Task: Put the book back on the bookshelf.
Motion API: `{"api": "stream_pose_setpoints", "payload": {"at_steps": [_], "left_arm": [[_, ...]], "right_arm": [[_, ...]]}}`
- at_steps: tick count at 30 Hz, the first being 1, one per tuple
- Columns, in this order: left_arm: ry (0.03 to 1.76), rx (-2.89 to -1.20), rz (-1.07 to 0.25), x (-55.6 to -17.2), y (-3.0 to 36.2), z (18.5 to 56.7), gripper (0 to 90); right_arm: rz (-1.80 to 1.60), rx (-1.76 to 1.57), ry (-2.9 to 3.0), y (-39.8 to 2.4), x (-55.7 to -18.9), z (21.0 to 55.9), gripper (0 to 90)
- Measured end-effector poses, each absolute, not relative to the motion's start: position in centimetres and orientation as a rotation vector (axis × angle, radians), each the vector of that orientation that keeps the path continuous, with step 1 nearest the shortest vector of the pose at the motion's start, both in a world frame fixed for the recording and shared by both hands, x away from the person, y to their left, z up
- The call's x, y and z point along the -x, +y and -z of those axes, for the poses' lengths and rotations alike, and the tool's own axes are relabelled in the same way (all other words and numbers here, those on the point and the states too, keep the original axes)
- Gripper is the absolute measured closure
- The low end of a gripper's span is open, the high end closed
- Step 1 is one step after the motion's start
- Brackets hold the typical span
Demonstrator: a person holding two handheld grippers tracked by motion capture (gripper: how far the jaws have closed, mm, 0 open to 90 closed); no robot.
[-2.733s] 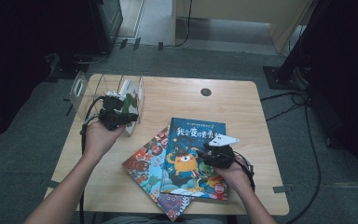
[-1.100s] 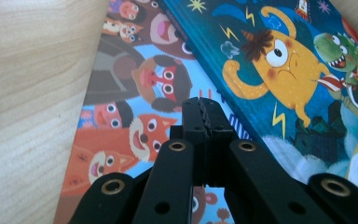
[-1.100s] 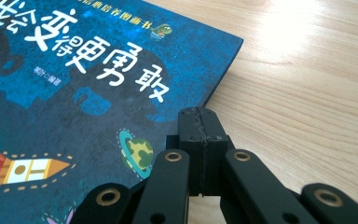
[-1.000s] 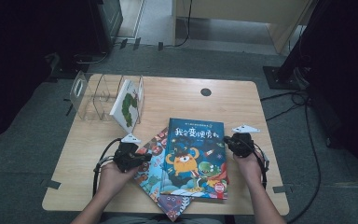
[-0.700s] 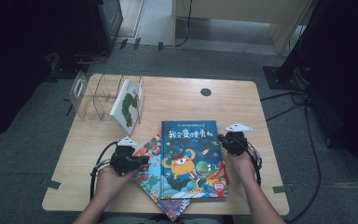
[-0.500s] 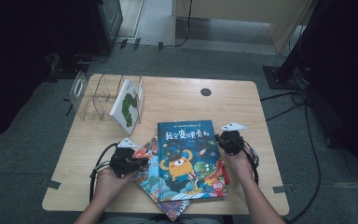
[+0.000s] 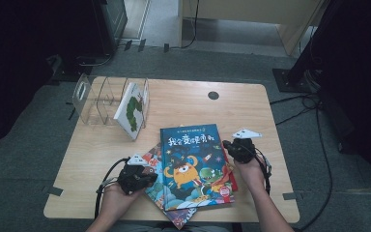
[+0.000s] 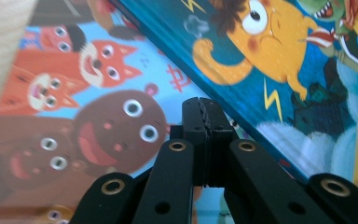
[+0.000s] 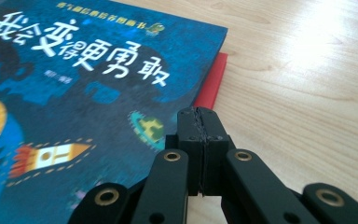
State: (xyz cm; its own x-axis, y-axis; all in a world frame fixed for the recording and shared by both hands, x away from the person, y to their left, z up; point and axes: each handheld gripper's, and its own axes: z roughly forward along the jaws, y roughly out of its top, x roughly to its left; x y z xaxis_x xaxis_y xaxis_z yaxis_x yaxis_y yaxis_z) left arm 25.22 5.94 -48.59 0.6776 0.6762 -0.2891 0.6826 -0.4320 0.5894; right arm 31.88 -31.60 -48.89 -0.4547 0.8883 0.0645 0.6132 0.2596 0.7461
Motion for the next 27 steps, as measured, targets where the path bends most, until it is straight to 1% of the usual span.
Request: {"api": "stream_pose_setpoints", "payload": {"at_steps": [3,7,11,19,27], "left_arm": [[1.036,-2.187,0.012,-25.0,5.7,48.6,90.0],[1.006,-2.178,0.048,-24.7,5.0,48.9,90.0],[0.98,-2.19,0.033,-24.4,4.2,48.9,90.0],[0.985,-2.167,0.063,-24.4,2.7,49.0,90.0],[0.993,-2.15,0.107,-25.2,1.1,49.1,90.0]], "right_arm": [[-1.034,-1.364,2.168,-31.6,-31.3,48.6,89.3],[-1.032,-1.363,2.18,-31.6,-30.7,48.2,89.3],[-1.022,-1.371,2.199,-31.8,-30.4,48.1,89.3],[-1.021,-1.393,2.182,-32.5,-30.0,48.1,89.3],[-1.003,-1.407,2.163,-33.1,-29.4,48.2,89.1]]}}
